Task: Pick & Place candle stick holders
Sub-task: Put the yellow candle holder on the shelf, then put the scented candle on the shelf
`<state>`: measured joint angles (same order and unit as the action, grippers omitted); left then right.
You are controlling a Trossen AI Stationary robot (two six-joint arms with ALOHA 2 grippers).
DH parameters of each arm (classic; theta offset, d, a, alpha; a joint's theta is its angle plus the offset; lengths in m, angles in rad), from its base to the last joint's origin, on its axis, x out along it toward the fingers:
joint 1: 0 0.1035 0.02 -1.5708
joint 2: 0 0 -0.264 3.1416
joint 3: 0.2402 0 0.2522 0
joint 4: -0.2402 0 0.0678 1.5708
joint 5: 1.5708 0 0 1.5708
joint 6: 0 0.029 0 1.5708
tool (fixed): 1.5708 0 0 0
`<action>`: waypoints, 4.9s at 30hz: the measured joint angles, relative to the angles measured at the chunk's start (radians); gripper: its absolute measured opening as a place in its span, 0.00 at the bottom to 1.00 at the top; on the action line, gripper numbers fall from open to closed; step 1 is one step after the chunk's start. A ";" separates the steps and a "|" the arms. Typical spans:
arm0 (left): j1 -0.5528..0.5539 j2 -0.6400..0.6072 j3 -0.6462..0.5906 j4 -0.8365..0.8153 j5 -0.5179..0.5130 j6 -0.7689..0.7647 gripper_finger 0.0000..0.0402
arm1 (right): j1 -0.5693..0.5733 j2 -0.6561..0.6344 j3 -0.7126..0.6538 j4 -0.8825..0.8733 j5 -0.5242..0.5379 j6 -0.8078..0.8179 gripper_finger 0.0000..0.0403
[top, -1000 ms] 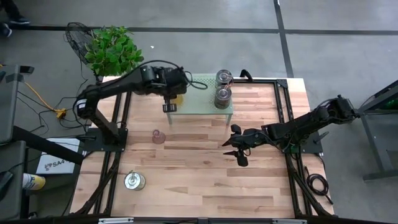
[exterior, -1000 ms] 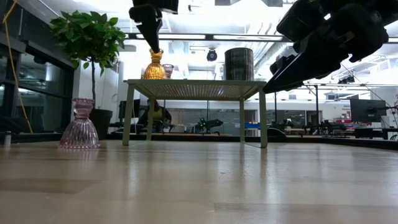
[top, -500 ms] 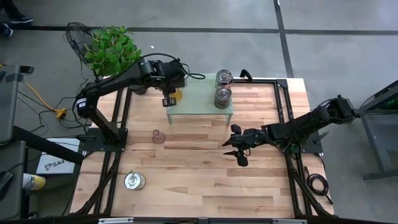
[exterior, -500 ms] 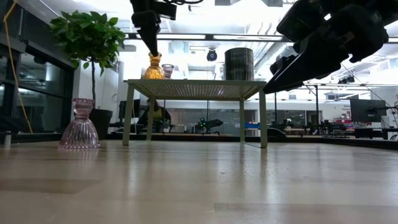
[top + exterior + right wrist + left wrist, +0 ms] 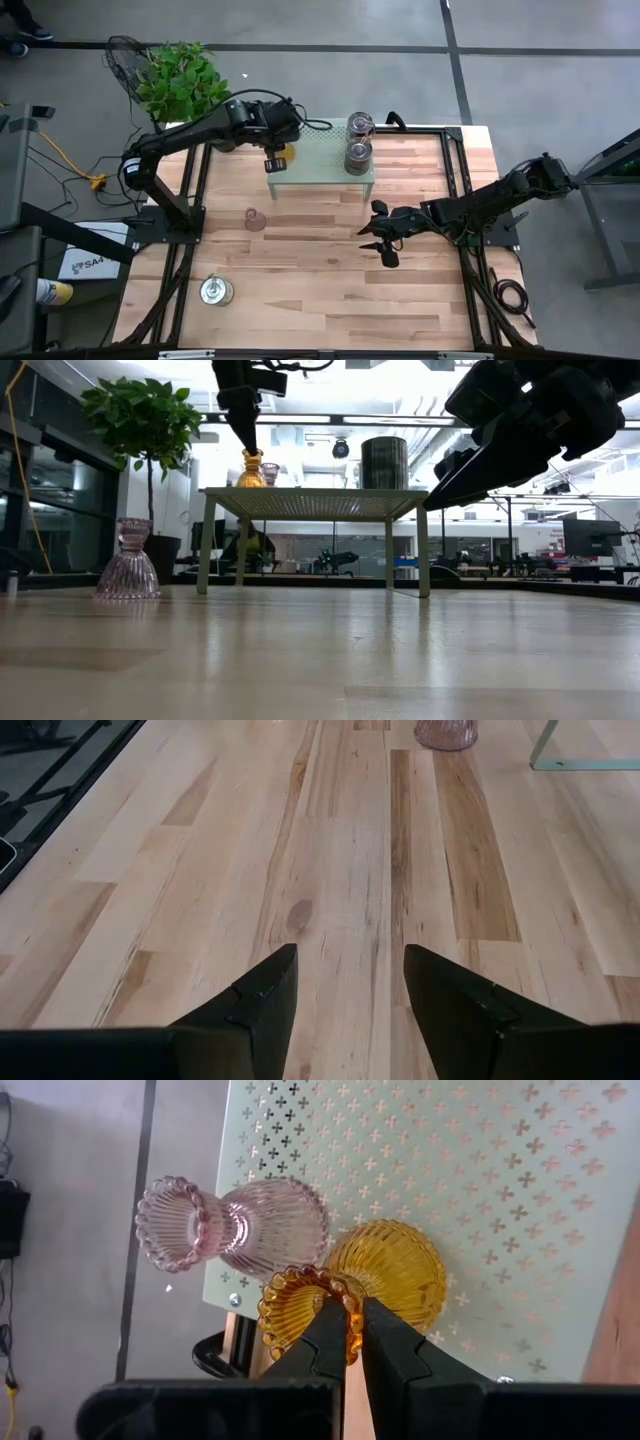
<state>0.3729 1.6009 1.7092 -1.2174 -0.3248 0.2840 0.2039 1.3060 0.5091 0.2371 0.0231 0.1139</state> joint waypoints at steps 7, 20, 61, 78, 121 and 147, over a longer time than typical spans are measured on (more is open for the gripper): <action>0.000 0.000 -0.001 0.002 0.001 0.004 0.03 | 0.000 0.000 0.000 0.000 0.000 -0.001 0.44; 0.000 0.001 -0.002 0.038 0.022 0.007 0.03 | 0.000 0.000 0.000 0.000 0.000 0.001 0.44; 0.000 0.001 0.029 0.080 -0.026 0.034 0.41 | 0.000 0.000 0.000 -0.016 -0.011 0.010 0.44; -0.212 -0.017 0.285 -0.348 0.050 -0.351 0.44 | 0.000 0.000 0.000 -0.060 -0.011 0.010 0.44; -1.292 -0.167 -0.572 -0.077 0.408 -2.458 0.44 | 0.000 0.000 0.000 -0.068 -0.054 0.013 0.44; -1.290 -0.162 -0.632 -0.007 0.454 -2.488 0.28 | 0.000 0.000 0.000 -0.076 -0.062 0.001 0.44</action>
<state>-0.9173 1.4384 1.0767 -1.2240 0.1295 -2.2036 0.2040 1.3056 0.5087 0.1612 -0.0391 0.1153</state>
